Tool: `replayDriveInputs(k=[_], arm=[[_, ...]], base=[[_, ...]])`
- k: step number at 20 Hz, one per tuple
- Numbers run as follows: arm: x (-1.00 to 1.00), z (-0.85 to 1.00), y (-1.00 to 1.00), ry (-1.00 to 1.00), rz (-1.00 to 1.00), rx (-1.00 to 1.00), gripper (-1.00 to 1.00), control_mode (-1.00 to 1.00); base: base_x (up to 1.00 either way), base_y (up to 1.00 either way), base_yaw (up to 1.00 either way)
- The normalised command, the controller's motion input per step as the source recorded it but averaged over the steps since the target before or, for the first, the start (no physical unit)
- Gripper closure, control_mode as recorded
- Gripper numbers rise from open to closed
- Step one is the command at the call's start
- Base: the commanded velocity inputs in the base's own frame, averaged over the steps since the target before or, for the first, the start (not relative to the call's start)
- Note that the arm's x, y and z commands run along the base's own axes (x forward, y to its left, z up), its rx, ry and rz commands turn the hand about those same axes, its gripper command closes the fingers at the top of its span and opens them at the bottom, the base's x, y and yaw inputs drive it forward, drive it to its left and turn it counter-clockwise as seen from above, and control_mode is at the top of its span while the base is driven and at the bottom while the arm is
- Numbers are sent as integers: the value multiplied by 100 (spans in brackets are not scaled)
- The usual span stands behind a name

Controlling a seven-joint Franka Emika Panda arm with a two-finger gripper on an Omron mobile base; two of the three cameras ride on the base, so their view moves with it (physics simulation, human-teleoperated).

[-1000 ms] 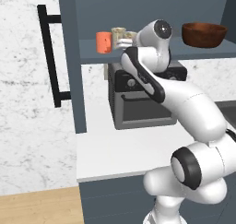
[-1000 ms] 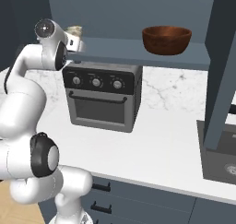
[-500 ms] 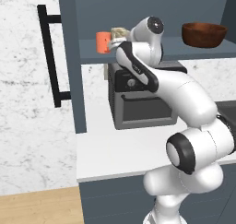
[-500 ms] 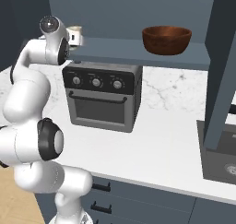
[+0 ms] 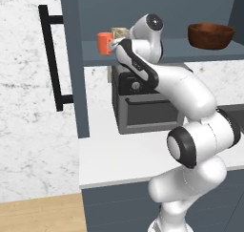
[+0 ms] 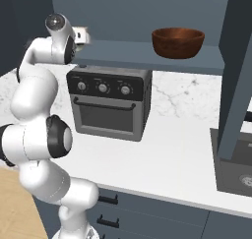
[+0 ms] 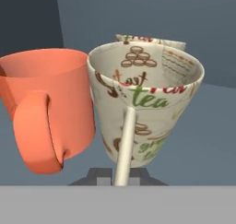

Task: Gather all objects into one cabinet and sort the glasses and bowls to opposite sides.

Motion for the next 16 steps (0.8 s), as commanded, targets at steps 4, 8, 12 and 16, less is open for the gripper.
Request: replayDriveInputs(k=[4,8,12,16], arm=[[0,0,2,0,2,-6,100,-100],[0,-1,0,0,1,-5,100,-100],[0,-7,0,0,0,-5,100,-100],[0,-6,0,0,0,-2,-100,-100]], base=[[0,0,0],[0,0,0],[0,0,0],[0,0,0]])
